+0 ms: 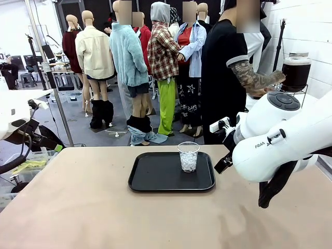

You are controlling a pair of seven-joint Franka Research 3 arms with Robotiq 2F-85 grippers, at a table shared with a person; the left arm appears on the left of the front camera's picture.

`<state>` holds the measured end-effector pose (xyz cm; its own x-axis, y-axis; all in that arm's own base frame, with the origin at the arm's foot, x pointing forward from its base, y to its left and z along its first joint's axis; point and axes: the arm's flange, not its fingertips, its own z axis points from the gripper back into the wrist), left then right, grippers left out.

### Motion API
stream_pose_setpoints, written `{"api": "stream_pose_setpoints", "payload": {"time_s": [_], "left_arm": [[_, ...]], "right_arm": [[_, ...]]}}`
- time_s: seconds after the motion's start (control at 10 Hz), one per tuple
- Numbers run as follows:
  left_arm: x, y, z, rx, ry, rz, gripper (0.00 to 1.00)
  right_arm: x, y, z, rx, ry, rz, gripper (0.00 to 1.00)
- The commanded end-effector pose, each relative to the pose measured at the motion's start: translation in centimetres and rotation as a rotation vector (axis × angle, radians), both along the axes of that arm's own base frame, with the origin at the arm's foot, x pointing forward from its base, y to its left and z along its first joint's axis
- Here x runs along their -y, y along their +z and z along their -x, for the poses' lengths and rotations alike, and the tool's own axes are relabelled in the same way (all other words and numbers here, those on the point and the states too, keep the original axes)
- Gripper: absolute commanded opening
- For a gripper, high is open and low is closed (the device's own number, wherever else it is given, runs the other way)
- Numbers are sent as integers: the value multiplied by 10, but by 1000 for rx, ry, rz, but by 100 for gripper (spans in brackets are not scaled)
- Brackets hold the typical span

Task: Pour the drink into the iced cup.
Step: Pick up the iced cup indicated by the human and present it to them.

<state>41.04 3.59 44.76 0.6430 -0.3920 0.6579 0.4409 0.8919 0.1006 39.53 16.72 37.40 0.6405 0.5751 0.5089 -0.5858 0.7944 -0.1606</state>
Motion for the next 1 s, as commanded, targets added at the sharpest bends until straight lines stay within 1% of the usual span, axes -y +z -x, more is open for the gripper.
{"api": "stream_pose_setpoints", "payload": {"time_s": [0.0, 0.9], "left_arm": [[-1, -1, -1, 8, 10, -1, 100], [-1, -1, -1, 8, 10, -1, 100]], "right_arm": [[0, -1, 1, -1, 1, 0, 100], [0, -1, 1, -1, 1, 0, 100]]}}
